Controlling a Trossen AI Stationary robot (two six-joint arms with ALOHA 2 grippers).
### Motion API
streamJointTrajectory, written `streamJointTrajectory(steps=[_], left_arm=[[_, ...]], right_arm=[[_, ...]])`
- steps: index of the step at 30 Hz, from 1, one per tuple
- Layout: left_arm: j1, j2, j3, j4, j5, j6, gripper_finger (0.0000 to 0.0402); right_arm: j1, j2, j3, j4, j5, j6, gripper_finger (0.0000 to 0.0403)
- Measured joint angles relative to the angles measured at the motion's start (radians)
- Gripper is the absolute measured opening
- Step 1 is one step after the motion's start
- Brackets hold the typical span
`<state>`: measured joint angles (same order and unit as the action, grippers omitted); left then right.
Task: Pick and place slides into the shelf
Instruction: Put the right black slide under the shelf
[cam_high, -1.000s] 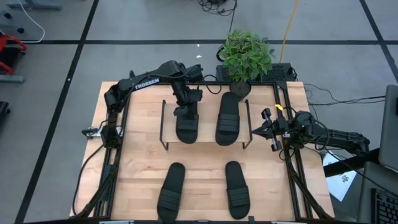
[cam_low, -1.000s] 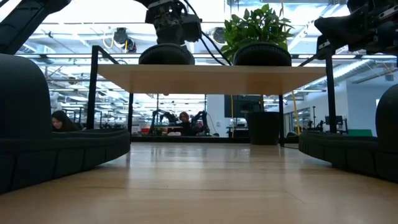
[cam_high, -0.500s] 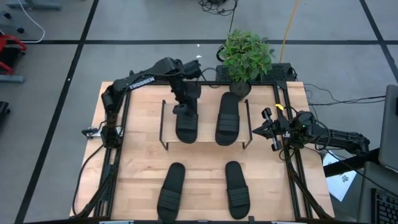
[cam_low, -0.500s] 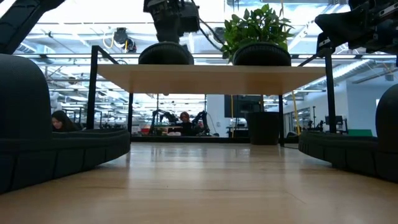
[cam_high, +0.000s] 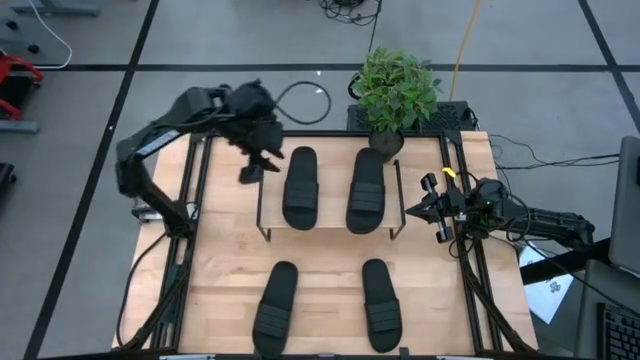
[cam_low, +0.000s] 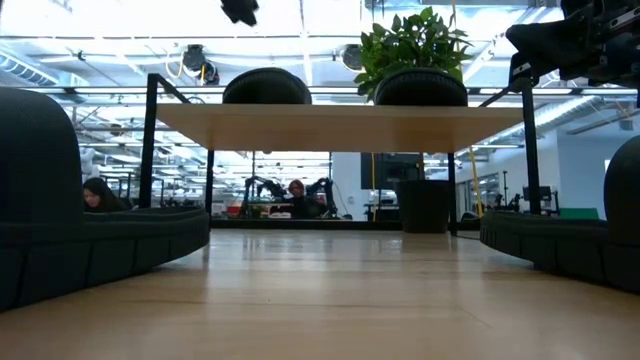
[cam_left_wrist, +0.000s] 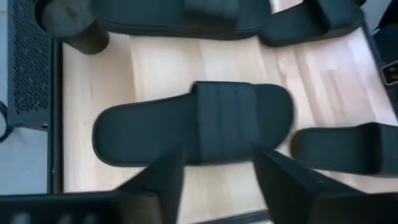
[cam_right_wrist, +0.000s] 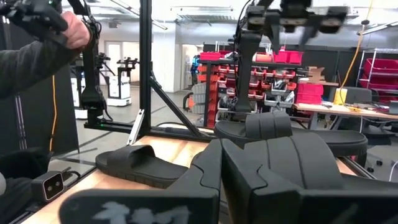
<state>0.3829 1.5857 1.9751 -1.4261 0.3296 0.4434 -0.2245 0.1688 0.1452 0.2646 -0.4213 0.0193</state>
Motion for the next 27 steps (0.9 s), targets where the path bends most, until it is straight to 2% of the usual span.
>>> streamJointTrajectory(steps=[5, 7, 12, 14, 19, 21, 27], left_arm=[[-0.042, -0.166, -0.138, 0.060, 0.013, 0.029, 0.0041], [-0.054, -0.238, -0.227, 0.112, 0.011, 0.045, 0.0013], [-0.057, -0.429, -0.541, 0.368, 0.005, 0.051, 0.0009], [-0.055, -0.505, -0.692, 0.573, 0.021, 0.039, 0.0002], [-0.069, -0.653, -1.043, 1.181, 0.167, -0.023, 0.0001], [-0.079, -0.692, -1.145, 1.391, 0.179, -0.046, 0.0002], [-0.082, -0.717, -1.366, 1.854, 0.236, -0.084, 0.0000]], right_arm=[[0.000, 0.000, 0.000, 0.000, 0.000, -0.005, 0.0000], [0.000, 0.000, 0.000, 0.000, 0.000, -0.005, 0.0000], [0.000, 0.000, 0.000, 0.000, 0.047, -0.008, 0.0000], [0.000, 0.000, 0.000, 0.000, 0.059, -0.009, 0.0000], [0.000, 0.000, 0.000, 0.000, 0.055, -0.024, 0.0000], [0.000, 0.000, 0.000, 0.000, 0.055, -0.030, 0.0000], [0.000, 0.000, 0.000, 0.002, 0.054, -0.027, 0.0000]])
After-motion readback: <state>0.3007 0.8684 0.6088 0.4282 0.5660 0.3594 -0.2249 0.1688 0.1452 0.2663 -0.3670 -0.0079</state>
